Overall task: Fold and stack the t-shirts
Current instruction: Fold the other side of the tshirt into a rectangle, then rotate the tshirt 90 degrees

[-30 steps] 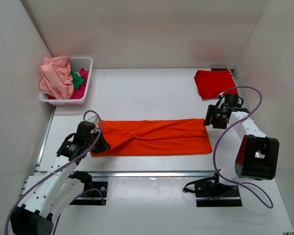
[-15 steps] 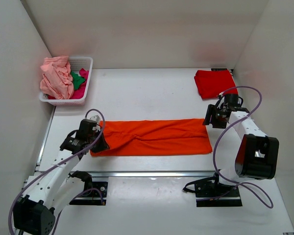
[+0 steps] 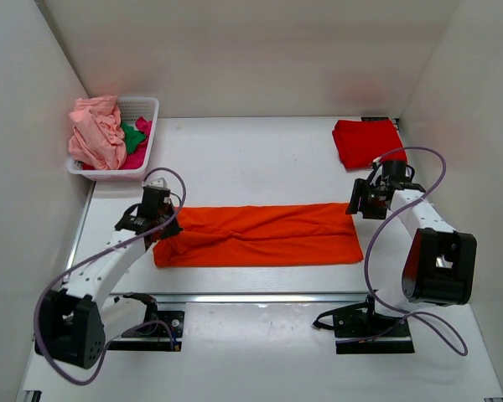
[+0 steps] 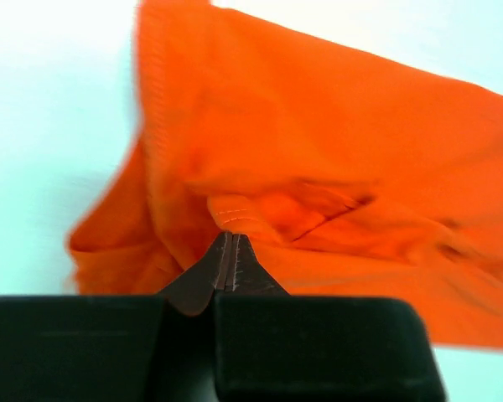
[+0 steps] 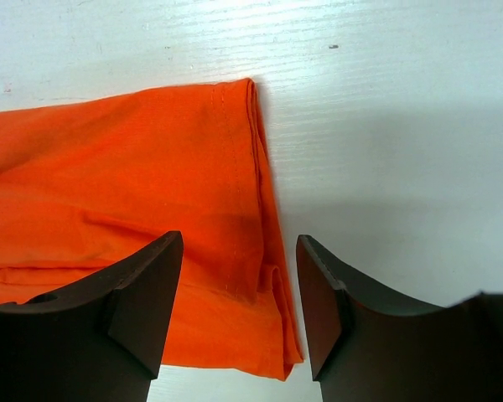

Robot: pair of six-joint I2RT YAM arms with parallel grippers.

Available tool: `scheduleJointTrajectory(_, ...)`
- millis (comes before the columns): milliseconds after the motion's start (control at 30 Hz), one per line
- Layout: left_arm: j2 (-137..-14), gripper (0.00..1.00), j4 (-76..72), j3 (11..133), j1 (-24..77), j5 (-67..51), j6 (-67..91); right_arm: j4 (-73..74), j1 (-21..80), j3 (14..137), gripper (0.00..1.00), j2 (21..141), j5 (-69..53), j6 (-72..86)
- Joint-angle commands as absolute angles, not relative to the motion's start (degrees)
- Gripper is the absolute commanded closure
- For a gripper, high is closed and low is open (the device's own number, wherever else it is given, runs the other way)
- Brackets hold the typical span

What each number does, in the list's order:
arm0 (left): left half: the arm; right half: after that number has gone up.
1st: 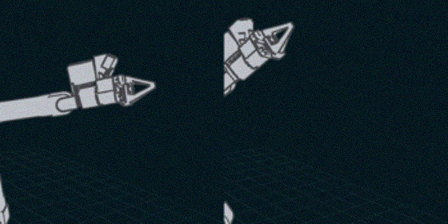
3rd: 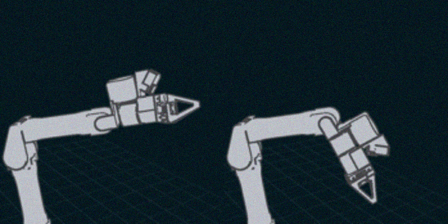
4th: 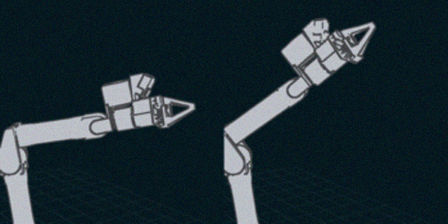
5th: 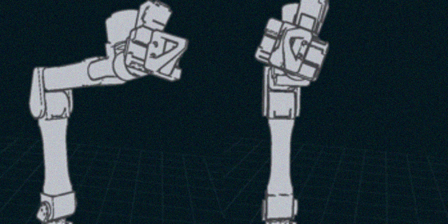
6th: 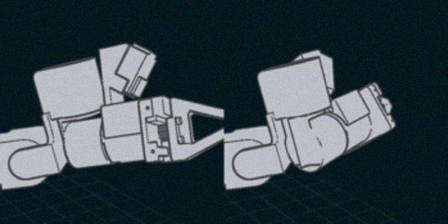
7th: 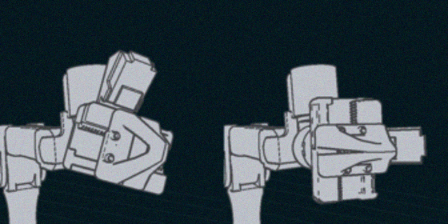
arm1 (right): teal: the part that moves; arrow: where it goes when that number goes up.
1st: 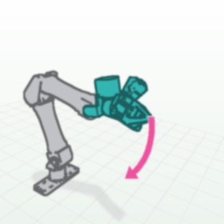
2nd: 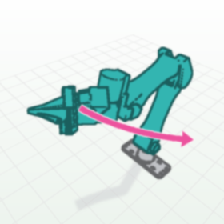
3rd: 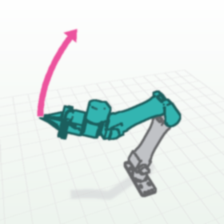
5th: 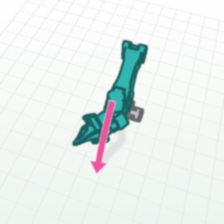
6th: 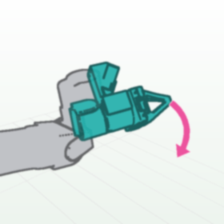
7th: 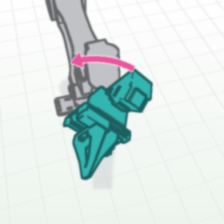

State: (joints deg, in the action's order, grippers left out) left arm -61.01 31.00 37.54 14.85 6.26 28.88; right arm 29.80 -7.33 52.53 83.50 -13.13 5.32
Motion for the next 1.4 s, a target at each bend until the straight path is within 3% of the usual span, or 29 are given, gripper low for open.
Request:
scheduleJointTrajectory(0, -66.43, 0.99, 30.31, 41.47, 14.15, 14.41, 26.37, 28.21, -6.24, 55.72, 0.46, 84.29, -13.01, 3.61)
scheduleJointTrajectory(100, -74.16, 0.47, 33.83, 43.67, 13.71, 14.42, 23.83, 28.73, -5.02, 57.65, 0.45, 85.42, -12.05, 2.47)
scheduleJointTrajectory(133, -75.14, 0.38, 35.14, 44.46, 13.36, 13.89, 23.3, 29.18, -4.92, 58.87, 0.44, 85.95, -12.39, 2.03)
scheduleJointTrajectory(300, -69.54, 0.19, 34.9, 47.36, 12.48, 15.47, 23.9, 29.71, -1.94, 61.26, 0.38, 87.36, -13.61, 0.44)
scheduleJointTrajectory(467, -63.56, 0.21, 40.42, 51.24, 18.27, 14.86, 29.26, 28.83, 2.63, 61.09, 0.37, 89.38, -14.85, 0.88)
scheduleJointTrajectory(700, -58.44, 0.29, 31.83, 38.08, 21.79, 8.35, 39.01, 25.31, 8.34, 59.06, 0.39, 91.67, -14.24, 3.69)
scheduleJointTrajectory(933, -71.43, 0.32, 26.81, 38.4, 25.58, 15.28, 41.4, 24.08, 10.73, 56.6, 0.4, 93.78, -13.18, 5.71)
scheduleJointTrajectory(1367, -99.81, 0.35, 25.48, 61.49, 23.47, 15.3, 29.01, 29.18, 13.26, 49.57, 0.4, 92.82, -11.25, 12.65)
